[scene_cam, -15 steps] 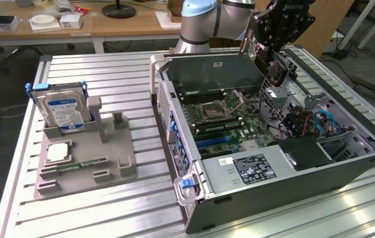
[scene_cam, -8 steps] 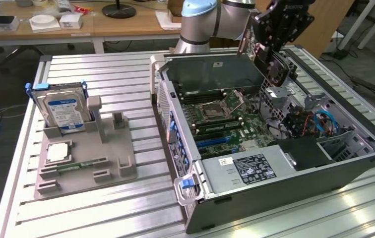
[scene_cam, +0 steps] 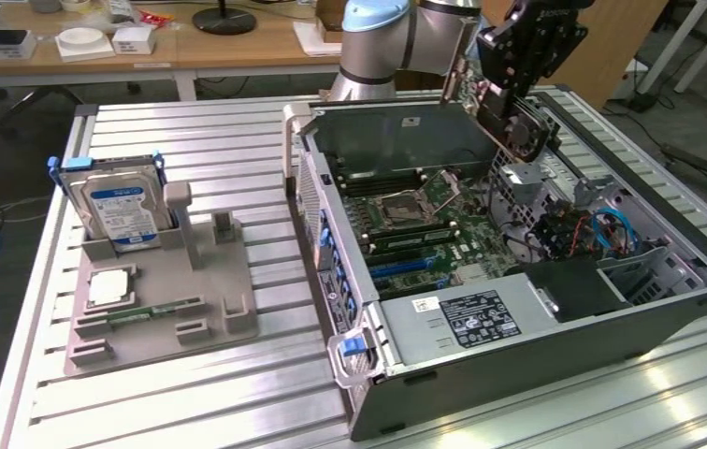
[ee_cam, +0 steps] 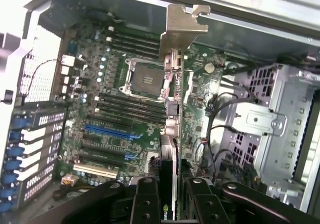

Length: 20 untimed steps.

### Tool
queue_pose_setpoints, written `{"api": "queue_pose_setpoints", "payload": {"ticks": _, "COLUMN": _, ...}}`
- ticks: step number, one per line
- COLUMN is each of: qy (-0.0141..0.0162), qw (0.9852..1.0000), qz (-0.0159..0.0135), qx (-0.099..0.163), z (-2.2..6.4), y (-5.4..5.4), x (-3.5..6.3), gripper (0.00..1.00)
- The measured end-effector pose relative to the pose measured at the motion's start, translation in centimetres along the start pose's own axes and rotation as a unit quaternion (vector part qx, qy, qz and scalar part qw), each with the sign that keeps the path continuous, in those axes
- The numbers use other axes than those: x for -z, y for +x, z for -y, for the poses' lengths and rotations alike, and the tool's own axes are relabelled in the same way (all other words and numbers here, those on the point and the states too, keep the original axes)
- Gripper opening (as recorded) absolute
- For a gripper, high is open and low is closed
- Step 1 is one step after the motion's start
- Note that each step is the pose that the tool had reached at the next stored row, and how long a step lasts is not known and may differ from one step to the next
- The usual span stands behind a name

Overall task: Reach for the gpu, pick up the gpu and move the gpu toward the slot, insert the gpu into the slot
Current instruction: 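Insert the gpu into the slot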

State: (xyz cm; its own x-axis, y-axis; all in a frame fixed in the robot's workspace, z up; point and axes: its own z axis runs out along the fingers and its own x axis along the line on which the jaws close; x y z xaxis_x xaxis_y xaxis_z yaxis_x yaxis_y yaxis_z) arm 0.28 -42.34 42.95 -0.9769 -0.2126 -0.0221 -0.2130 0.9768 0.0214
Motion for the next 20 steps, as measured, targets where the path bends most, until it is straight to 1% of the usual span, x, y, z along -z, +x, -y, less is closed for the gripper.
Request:
{"api": "queue_pose_setpoints", "payload": {"ticks": 3, "qy": -0.0006, "qw": 0.9997, "qz": -0.0005, "qx": 0.023, "z": 0.0, "y": 0.0, "x": 0.0, "gripper": 0.26}}
{"api": "queue_pose_setpoints", "payload": {"ticks": 5, "qy": -0.0009, "qw": 0.9993, "qz": -0.0008, "qx": 0.038, "z": 0.0, "y": 0.0, "x": 0.0, "gripper": 0.26}}
{"api": "queue_pose_setpoints", "payload": {"ticks": 9, "qy": -0.0017, "qw": 0.9975, "qz": -0.0015, "qx": 0.07, "z": 0.0, "y": 0.0, "x": 0.0, "gripper": 0.26}}
{"api": "queue_pose_setpoints", "payload": {"ticks": 12, "qy": -0.0023, "qw": 0.9955, "qz": -0.002, "qx": 0.095, "z": 0.0, "y": 0.0, "x": -0.01, "gripper": 0.26}}
{"api": "queue_pose_setpoints", "payload": {"ticks": 15, "qy": -0.0028, "qw": 0.9928, "qz": -0.0025, "qx": 0.12, "z": 0.0, "y": 0.0, "x": -0.01, "gripper": 0.26}}
{"api": "queue_pose_setpoints", "payload": {"ticks": 18, "qy": -0.0034, "qw": 0.9895, "qz": -0.003, "qx": 0.145, "z": 0.0, "y": 0.0, "x": -0.01, "gripper": 0.26}}
{"api": "queue_pose_setpoints", "payload": {"ticks": 20, "qy": -0.0038, "qw": 0.9869, "qz": -0.0034, "qx": 0.161, "z": 0.0, "y": 0.0, "x": -0.01, "gripper": 0.26}}
